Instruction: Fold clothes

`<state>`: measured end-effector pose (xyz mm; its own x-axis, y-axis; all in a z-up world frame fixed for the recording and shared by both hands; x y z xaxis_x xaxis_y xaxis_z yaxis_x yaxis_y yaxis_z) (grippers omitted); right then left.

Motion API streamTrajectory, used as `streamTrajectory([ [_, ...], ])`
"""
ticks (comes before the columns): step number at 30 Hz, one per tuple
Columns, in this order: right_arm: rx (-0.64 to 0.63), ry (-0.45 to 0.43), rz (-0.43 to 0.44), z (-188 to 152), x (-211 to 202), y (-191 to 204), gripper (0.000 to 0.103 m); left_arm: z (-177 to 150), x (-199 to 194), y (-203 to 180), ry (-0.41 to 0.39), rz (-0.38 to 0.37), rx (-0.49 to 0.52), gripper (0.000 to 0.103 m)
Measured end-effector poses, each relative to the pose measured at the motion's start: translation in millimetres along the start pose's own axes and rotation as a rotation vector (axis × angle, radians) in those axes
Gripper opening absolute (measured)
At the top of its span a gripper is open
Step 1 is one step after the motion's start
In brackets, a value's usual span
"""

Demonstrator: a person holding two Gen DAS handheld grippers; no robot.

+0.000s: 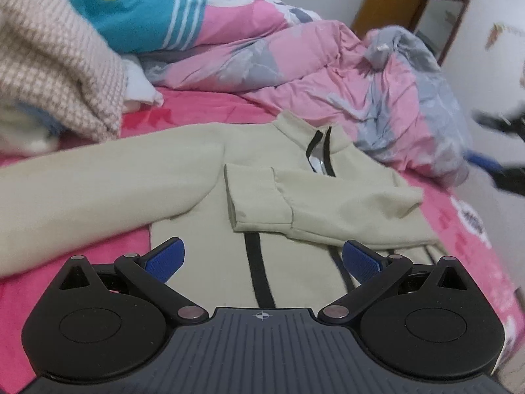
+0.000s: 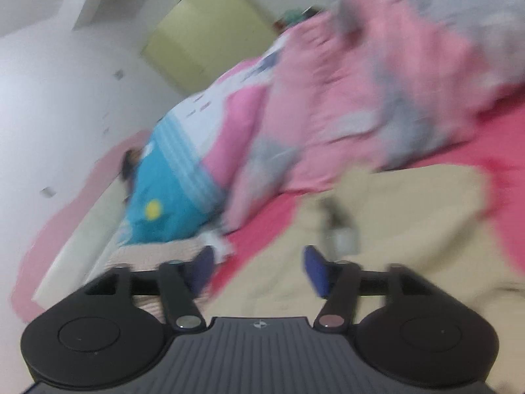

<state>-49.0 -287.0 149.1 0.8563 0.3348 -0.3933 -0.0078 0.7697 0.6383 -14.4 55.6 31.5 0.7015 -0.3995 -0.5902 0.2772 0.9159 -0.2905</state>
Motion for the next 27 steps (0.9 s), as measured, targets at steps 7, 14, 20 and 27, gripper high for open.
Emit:
streamTrajectory([
  [7,-0.179,0.016,-0.467,-29.8,-74.7,-139.0,0.094,21.7,30.8,-28.4,-0.025,-0.001,0.145,0.103],
  [14,-0.200,0.041,-0.379,-14.8,-21.5,-183.8,0.096,75.1,95.9,-134.1,-0.118,-0.056,0.390,0.103],
  [20,-0.211,0.074,-0.202,-4.2,51.4,-195.1,0.073,95.5,161.2,-246.3,-0.143,-0.166,0.576,0.103],
  [27,-0.166,0.046,-0.046,-27.3,78.4,-207.4,0.058,71.8,235.0,-360.5,-0.029,-0.269,0.834,0.102],
])
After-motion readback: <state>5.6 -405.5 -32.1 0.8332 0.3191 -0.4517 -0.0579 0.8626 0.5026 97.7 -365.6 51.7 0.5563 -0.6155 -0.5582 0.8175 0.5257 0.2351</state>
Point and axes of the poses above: each gripper's, at about its wrist camera, not at the fingertips, and x roughly the way its jaws point, y to its left, z to its top, the point moved 7 cm from there along x, roughly the way its jaws point, and after that the axes turned 3 degrees about z, right-handed, at the moved point
